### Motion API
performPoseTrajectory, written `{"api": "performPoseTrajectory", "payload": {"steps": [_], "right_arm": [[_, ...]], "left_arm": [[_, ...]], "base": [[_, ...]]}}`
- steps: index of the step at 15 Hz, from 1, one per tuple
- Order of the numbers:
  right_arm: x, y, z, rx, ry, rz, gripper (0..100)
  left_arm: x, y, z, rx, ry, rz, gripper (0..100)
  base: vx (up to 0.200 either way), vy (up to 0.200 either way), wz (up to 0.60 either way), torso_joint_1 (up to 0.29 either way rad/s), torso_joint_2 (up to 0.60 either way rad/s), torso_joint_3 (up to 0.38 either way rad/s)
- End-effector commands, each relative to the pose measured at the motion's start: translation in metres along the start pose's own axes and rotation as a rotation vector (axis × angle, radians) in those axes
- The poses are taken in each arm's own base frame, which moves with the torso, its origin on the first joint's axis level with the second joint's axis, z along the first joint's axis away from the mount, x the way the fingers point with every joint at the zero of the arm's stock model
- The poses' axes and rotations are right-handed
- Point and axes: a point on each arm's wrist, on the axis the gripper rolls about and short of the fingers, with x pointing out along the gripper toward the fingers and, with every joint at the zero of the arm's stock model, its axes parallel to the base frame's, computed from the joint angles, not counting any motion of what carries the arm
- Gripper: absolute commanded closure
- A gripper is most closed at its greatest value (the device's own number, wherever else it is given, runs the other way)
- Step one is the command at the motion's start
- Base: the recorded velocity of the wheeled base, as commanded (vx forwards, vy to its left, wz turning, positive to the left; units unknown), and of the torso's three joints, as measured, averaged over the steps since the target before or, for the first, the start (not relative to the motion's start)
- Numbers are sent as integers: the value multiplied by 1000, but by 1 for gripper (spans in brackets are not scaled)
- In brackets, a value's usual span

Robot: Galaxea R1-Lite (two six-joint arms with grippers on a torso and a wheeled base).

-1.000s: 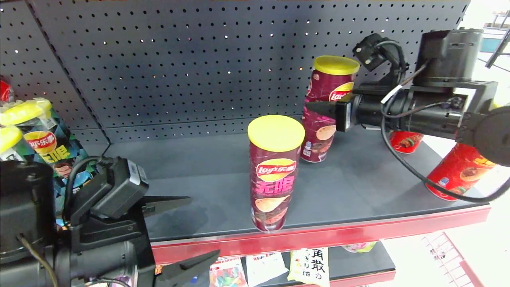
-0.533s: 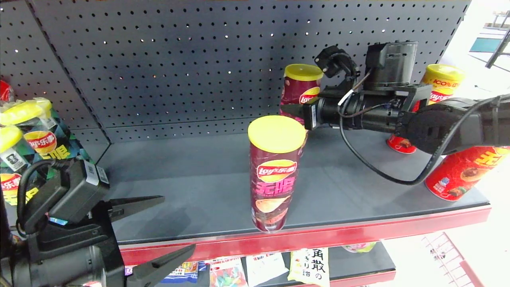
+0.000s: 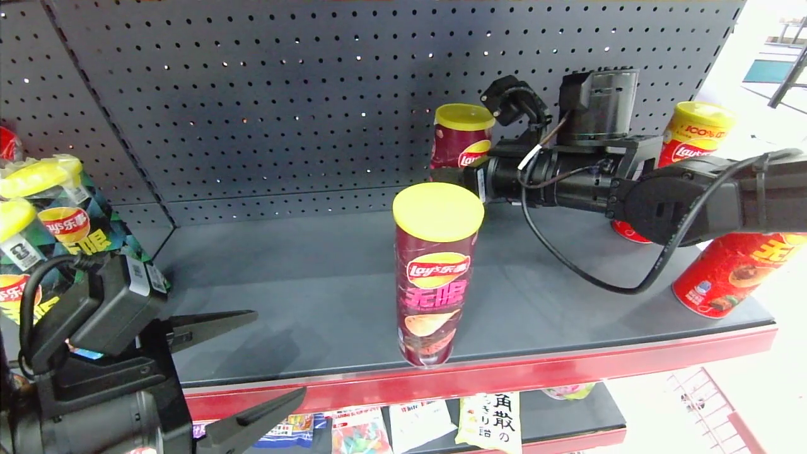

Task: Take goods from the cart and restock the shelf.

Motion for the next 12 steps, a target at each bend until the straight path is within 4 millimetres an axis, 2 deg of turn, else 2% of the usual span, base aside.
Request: {"api": "performPoseTrajectory", "payload": {"steps": [1,3,9,12], "right_arm": [[-4,2,2,5,-2,2,0],[-11,13,3,54,4,24,0],[-42,15,7,59,10,-32,0],[-66,16,1,65,30,-51,0]], "left_arm": [[1,0,0,-1,4,-1,0],[1,0,0,0,4,-1,0],[2,1,-1,-2,10,-1,0],[7,2,-1,7,23,2,0]], "base": [[0,0,0,0,0,0],[0,0,0,0,0,0],[0,0,0,0,0,0],[0,0,0,0,0,0]]}}
